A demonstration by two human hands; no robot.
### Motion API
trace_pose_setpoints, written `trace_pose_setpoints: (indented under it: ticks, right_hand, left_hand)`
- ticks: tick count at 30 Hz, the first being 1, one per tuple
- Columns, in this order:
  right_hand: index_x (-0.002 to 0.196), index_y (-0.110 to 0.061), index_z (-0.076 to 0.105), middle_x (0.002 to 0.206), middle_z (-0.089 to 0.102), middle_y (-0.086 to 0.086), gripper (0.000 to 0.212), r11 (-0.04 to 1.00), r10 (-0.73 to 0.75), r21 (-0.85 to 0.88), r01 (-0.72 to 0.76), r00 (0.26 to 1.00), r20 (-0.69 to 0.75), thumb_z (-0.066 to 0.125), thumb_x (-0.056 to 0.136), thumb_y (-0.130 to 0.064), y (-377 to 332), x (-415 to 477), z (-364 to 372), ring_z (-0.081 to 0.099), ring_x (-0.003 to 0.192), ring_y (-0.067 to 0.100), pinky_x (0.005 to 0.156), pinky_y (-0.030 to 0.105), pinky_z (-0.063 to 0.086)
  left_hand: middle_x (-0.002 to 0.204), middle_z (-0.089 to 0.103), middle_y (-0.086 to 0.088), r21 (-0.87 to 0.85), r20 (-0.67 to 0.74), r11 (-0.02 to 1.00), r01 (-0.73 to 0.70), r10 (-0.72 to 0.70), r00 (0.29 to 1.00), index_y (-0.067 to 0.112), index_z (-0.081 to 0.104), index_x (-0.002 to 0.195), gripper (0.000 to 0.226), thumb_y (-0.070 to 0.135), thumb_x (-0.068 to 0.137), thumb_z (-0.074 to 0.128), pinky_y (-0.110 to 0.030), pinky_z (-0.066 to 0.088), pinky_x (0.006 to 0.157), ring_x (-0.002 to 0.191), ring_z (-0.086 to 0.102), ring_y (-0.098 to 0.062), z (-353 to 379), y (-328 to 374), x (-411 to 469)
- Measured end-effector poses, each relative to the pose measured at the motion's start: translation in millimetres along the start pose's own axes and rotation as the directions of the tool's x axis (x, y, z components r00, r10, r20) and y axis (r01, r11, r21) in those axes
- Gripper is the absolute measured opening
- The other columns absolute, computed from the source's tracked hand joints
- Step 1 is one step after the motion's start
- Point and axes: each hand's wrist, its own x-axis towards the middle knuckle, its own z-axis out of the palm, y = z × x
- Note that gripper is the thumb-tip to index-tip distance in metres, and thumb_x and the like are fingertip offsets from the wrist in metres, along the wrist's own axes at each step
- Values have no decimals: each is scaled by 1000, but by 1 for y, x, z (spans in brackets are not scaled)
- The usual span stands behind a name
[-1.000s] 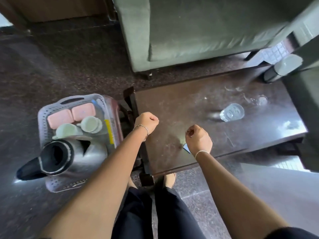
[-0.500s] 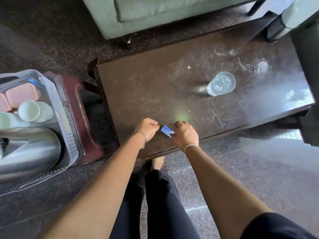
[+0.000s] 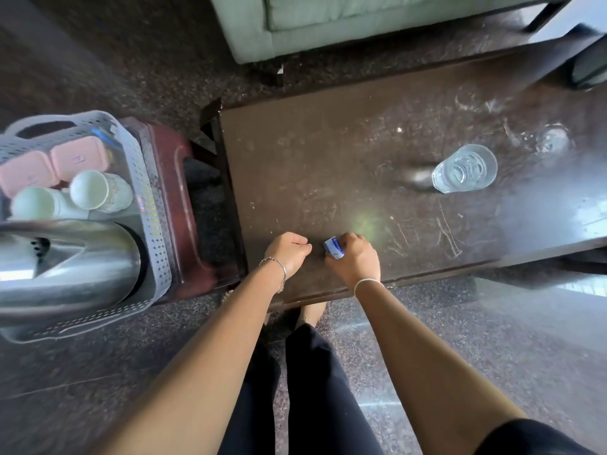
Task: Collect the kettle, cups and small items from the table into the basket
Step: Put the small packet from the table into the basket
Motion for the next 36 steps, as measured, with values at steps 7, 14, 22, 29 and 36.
trace_pose_setpoints:
  ticks: [7, 14, 22, 29, 36]
  right_hand:
    - [110, -18, 64, 91, 69, 1, 36, 958, -182, 222, 180, 983, -11, 70, 77, -31, -76, -24, -17, 65, 85, 21, 79, 33, 53]
    - [101, -28, 67, 73, 65, -16, 38, 851, -345, 395, 347, 935, -79, 70, 64, -34, -185, -52, -42, 61, 65, 2, 65, 17, 50]
    - [90, -32, 65, 75, 67, -14, 29, 776, -471, 399, 488, 870, -149, 80, 67, -26, -318, -79, -40, 62, 70, 4, 70, 18, 50]
    - [93, -25, 68, 77, 68, -11, 30, 742, -506, 467, 481, 859, -79, 83, 69, -18, -412, -99, -6, 61, 62, -3, 65, 12, 49]
    - [99, -13, 68, 74, 66, -10, 22, 757, -527, 467, 456, 850, 24, 74, 79, -7, -465, -100, 38, 64, 60, -2, 65, 15, 52]
  left_hand:
    - [113, 68, -12, -99, -109, 993, -62, 51, 993, 13, 64, 113, 24, 22, 91, 60, -44, 51, 97, 108, 63, -30, -52, 16, -36]
    - [102, 71, -10, -182, -272, 958, -221, 167, 948, 13, 68, 107, 26, 27, 85, 68, -42, 57, 87, 97, 67, -28, -145, 53, -80]
    - [96, 74, -8, -53, -444, 949, -310, 255, 859, 19, 74, 97, 17, 19, 82, 67, -37, 58, 82, 88, 68, -24, -274, 65, -112]
    - [95, 73, -13, -295, -484, 900, -322, 150, 862, 22, 66, 80, 18, 5, 74, 70, -45, 61, 75, 89, 71, -29, -372, 35, -124]
    - [101, 70, -22, -450, -489, 839, -305, 54, 871, 12, 63, 81, 24, -9, 73, 72, -51, 58, 79, 91, 70, -33, -442, -17, -108]
